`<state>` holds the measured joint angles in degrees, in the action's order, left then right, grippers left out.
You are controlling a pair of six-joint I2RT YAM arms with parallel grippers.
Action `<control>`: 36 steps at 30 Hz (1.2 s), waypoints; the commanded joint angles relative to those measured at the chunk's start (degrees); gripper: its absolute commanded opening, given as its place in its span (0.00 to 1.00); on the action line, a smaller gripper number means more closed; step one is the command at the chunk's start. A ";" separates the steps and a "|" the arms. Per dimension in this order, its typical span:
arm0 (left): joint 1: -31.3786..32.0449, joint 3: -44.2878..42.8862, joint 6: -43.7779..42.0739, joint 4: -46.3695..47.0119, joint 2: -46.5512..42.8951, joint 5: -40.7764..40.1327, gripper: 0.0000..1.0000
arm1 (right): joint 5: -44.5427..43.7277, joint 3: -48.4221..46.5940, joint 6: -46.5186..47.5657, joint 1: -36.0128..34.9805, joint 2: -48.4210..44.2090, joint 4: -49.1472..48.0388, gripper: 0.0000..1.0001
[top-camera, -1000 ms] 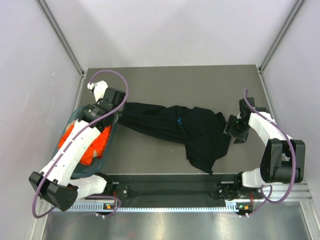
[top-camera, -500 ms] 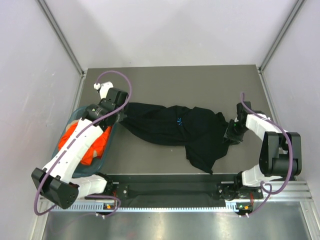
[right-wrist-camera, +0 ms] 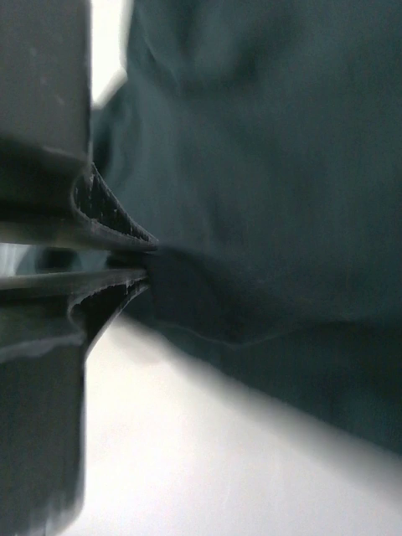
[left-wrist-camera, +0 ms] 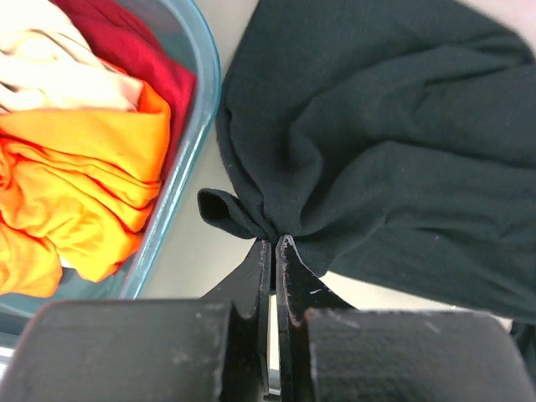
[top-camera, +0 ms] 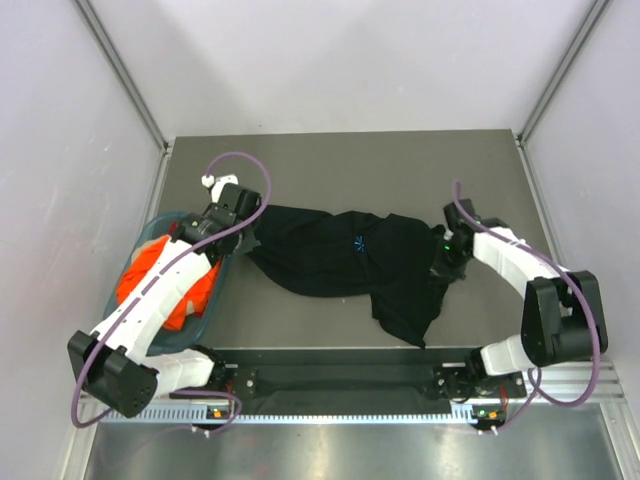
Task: Fold and stack the t-shirts
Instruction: Flatten the tshirt out
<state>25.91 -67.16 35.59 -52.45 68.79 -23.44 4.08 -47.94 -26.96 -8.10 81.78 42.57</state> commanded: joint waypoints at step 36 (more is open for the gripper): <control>0.10 -0.35 -0.61 1.82 4.59 5.69 0.00 | 8.23 -4.53 6.75 -2.45 6.29 -4.25 0.29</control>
<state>25.91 -66.63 35.22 -52.40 73.03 -17.87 10.98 -53.21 -20.95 -10.63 87.83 40.27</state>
